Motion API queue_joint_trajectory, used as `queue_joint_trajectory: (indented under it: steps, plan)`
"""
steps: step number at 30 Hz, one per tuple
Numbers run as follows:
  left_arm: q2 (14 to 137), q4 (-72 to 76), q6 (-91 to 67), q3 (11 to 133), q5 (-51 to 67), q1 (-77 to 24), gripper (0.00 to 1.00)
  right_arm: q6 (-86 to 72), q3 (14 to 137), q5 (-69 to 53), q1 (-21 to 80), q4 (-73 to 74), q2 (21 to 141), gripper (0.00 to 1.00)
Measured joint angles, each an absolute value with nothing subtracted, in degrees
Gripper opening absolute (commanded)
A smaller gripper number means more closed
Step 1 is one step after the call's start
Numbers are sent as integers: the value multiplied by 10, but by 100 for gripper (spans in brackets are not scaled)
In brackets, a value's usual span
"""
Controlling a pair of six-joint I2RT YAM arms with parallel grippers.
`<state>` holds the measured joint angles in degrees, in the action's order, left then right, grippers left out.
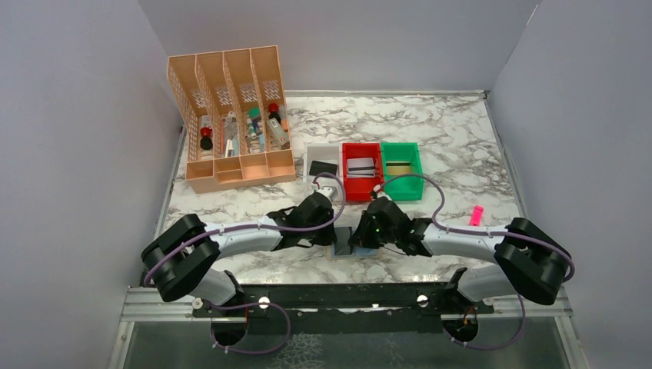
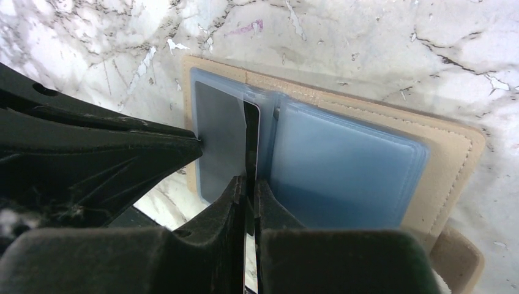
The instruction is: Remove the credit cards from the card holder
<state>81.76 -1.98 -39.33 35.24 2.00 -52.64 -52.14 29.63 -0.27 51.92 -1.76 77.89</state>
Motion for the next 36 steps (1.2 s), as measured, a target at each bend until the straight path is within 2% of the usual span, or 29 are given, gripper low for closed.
queue_joint_trajectory:
  steps: [12, 20, 22, 25, 36]
  plan:
    - [826, -18, -385, 359, 13, -530, 7, -532, 261, -72, 491, -78, 773, 16]
    - [826, -18, -384, 359, 7, -530, 7, -540, 251, -90, 481, -91, 773, 2]
    - [826, -18, -384, 359, 6, -530, 7, -542, 250, -93, 478, -94, 773, 2]
    - [826, -18, -384, 360, 5, -530, 7, -544, 249, -100, 473, -95, 772, 8]
    - [834, -16, -383, 366, 1, -530, 5, -540, 238, -130, 442, -95, 761, 6]
